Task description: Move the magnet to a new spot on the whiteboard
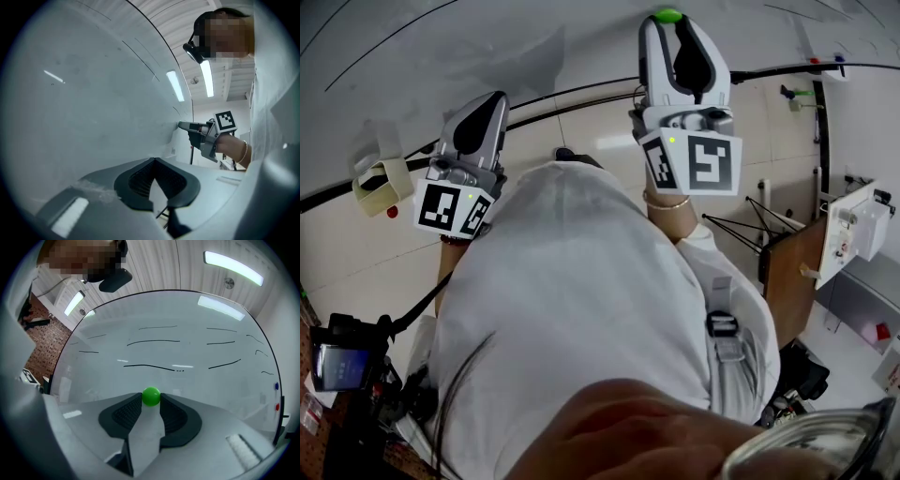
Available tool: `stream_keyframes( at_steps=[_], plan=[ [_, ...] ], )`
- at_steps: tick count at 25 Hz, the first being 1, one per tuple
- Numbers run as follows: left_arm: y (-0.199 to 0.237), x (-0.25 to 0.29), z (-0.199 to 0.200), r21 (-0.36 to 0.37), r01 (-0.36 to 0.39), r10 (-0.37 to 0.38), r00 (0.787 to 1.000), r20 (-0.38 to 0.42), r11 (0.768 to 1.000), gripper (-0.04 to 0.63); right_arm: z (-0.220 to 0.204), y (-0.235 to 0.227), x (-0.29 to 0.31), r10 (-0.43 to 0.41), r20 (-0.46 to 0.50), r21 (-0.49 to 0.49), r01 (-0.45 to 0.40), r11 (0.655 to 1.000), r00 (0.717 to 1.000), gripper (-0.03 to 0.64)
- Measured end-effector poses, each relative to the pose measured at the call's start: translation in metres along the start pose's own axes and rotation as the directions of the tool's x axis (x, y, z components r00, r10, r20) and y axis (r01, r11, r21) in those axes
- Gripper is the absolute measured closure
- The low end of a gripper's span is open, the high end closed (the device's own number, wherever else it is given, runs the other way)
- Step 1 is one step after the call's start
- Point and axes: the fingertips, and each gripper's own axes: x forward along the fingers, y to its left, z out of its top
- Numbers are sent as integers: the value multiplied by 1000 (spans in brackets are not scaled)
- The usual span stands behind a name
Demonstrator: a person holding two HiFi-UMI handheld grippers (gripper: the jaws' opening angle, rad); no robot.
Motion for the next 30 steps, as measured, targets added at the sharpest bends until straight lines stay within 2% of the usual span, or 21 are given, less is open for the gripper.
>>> stream_keyframes(
  at_steps=[14, 19, 23, 27, 30],
  plan=[
    [7, 2, -11, -34, -26, 25, 999, -39, 999, 589, -3, -8, -4, -23, 8, 8, 23, 1000, 1000, 492],
    [0, 4, -6, -29, 10, -11, 1000, -19, 1000, 589, -6, -17, -10, -61, 3, -17, 61, 998, 998, 492],
    [-15, 0, -7, 4, 46, -46, 999, -19, 999, 589, -3, -18, -27, -90, -8, -32, 90, 995, 996, 494],
    [-34, -2, -12, 4, 98, -98, 995, -12, 995, 589, -2, -4, -41, -67, -25, -56, 65, 996, 997, 494],
    [-38, 4, -8, 22, 113, -112, 993, -47, 993, 589, -7, 9, -40, 2, -19, 14, -1, 1000, 1000, 494]
  ],
)
